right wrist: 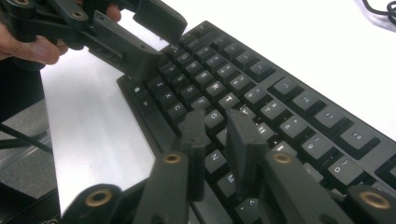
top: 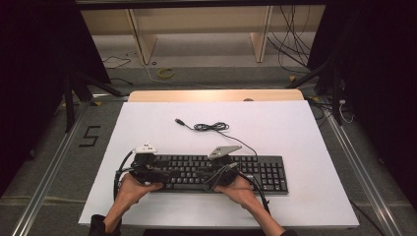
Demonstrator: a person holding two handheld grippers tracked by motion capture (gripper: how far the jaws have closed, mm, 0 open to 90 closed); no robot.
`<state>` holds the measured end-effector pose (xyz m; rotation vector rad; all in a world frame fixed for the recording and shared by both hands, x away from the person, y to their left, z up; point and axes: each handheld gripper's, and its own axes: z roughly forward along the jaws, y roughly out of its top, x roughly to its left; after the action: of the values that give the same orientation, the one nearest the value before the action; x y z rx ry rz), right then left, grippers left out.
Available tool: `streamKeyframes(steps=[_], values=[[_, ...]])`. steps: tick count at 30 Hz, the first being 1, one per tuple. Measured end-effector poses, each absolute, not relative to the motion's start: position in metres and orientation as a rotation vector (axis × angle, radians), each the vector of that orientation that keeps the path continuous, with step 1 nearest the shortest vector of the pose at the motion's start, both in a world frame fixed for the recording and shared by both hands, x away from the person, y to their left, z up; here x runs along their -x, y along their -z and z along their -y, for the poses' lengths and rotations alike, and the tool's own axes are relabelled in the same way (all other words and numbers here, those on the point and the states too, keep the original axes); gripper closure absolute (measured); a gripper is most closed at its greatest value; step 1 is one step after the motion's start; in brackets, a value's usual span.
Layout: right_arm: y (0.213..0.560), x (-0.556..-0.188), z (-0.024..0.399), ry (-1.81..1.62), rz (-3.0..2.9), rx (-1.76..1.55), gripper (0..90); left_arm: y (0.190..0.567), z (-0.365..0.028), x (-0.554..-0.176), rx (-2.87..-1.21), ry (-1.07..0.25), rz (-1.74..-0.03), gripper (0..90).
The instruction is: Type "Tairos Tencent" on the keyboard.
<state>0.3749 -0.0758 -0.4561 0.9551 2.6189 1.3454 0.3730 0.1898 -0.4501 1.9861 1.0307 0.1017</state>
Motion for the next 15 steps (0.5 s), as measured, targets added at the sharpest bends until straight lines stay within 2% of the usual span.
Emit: streamKeyframes(steps=[7, 15], values=[[0.46, -0.3774, 0.0721, -1.308, -2.634, -0.955, 89.7, 0.4481, -0.1909, -0.3699, -1.97, -0.102, -1.022, 34.9], [0.466, -0.3781, 0.0672, -1.241, -2.665, -0.944, 90.0, 0.4486, -0.1942, -0.3665, -1.95, -0.113, -1.019, 35.1]])
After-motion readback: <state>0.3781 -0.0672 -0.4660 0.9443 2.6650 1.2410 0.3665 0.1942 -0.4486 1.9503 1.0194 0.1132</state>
